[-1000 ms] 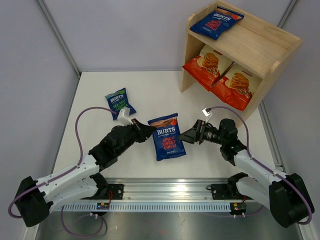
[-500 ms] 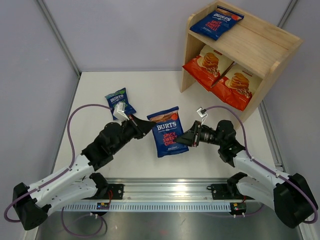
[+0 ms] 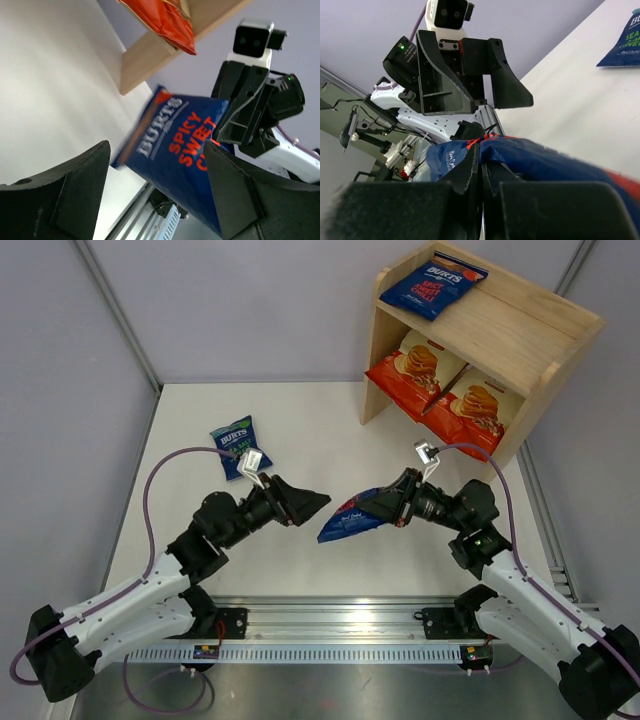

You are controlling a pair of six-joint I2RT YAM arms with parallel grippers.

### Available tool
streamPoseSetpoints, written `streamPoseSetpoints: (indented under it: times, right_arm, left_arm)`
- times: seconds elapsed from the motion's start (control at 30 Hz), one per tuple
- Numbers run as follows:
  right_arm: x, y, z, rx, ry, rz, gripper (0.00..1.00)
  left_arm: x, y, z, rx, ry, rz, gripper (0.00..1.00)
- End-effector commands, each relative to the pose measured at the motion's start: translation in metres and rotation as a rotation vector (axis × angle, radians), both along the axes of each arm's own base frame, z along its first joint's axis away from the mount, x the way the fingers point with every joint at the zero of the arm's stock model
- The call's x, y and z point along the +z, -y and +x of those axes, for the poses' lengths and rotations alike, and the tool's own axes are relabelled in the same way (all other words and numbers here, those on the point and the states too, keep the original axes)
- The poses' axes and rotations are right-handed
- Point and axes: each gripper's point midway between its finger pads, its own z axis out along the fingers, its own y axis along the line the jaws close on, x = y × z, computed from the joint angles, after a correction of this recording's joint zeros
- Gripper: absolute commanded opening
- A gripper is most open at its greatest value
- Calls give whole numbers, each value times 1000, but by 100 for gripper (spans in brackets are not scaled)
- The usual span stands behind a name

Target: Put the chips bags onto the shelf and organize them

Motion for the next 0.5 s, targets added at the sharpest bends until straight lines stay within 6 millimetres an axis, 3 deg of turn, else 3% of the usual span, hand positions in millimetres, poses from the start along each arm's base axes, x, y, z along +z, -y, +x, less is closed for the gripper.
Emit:
streamPoseSetpoints:
  times: [0.0,0.1,0.27,0.47]
  right_arm:
    - [33,0,-3,1,57,63,4]
    - [37,1,-3,-3,77,63,4]
    - [43,2,-14,28,218,52,5]
    - [46,-1,-24,108,280,97,4]
  left_arm:
    - [21,13,-16,-125,106,-80,79]
    - [20,13,-20,-131,72,-119,80]
    - [22,7,-21,-103,-113,-270,98]
    - [19,11,-23,-94,-402,-478,99]
